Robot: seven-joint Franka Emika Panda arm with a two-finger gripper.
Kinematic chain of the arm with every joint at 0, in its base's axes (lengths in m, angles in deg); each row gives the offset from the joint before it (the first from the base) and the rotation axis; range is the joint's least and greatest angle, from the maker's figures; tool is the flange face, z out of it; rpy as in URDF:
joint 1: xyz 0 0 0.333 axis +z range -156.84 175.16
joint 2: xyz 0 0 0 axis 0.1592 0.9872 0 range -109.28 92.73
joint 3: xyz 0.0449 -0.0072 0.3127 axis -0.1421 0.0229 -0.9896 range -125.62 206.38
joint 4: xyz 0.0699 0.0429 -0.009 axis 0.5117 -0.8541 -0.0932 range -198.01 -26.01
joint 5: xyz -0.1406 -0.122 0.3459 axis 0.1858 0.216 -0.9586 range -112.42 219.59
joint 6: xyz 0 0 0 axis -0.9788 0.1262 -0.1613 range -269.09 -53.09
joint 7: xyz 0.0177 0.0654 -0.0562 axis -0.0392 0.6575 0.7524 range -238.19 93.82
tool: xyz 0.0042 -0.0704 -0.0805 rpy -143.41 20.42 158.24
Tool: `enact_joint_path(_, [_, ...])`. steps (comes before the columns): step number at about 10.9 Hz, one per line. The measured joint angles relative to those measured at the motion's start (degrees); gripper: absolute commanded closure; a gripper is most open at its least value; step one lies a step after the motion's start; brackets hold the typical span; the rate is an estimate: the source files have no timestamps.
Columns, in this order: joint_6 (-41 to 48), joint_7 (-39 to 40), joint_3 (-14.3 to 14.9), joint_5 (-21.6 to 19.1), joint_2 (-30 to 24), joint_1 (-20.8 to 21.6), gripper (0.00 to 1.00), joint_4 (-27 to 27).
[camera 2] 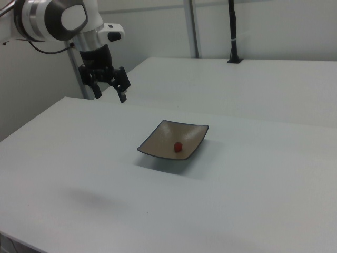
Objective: Strawberries on a ceramic plate
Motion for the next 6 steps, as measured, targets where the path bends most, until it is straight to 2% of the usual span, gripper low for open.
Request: enact_joint_path(6, [-2.18,-0.32,0.28,-0.85,0.00,-0.81,0.00,-0.33])
